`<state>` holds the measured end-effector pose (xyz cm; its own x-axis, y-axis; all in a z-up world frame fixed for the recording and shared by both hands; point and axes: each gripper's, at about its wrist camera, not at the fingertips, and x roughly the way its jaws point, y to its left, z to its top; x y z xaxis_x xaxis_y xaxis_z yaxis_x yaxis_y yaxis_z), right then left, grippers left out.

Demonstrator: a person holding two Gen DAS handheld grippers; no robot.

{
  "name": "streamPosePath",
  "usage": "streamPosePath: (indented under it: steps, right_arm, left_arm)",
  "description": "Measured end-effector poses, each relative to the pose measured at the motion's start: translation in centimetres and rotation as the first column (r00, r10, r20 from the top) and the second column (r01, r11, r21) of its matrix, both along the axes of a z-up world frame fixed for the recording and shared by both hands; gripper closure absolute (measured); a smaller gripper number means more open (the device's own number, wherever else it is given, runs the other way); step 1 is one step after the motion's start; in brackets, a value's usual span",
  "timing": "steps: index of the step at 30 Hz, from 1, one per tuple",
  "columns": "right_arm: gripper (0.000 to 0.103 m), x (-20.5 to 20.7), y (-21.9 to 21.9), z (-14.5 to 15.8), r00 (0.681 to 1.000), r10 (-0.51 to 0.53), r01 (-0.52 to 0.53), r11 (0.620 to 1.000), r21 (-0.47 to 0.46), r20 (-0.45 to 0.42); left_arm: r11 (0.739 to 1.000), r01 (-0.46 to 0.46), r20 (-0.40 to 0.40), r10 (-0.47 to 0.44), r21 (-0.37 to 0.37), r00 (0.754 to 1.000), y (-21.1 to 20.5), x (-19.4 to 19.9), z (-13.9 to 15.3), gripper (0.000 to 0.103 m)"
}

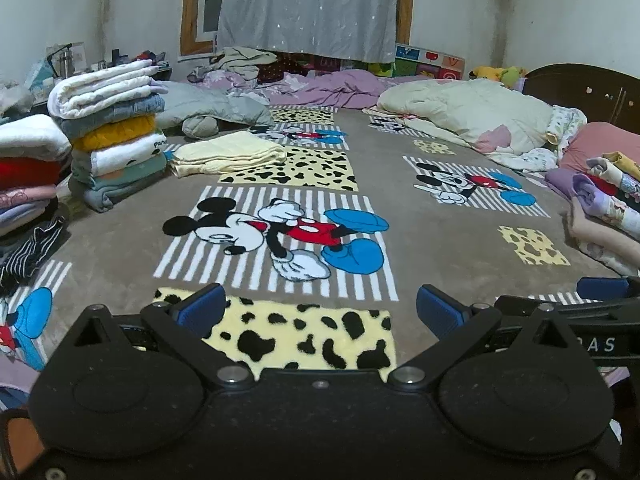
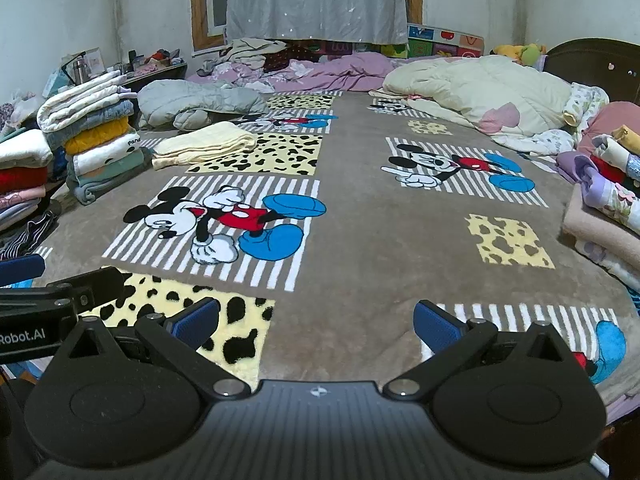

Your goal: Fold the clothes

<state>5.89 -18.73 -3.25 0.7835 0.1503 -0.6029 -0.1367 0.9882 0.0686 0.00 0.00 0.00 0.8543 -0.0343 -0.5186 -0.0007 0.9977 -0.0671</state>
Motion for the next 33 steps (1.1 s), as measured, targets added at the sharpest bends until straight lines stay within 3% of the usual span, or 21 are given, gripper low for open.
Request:
streamPosePath:
  steps: [33]
  right_arm:
    - [0.000,-0.2,-1.0,0.0,1.000,-0.014,0.014,1.000,-0.016,0.003]
  left_arm:
    - [1.000,0.020,-0.008,-0.020,-0.002,1.000,-1.0,0.1,-0.5,0.000]
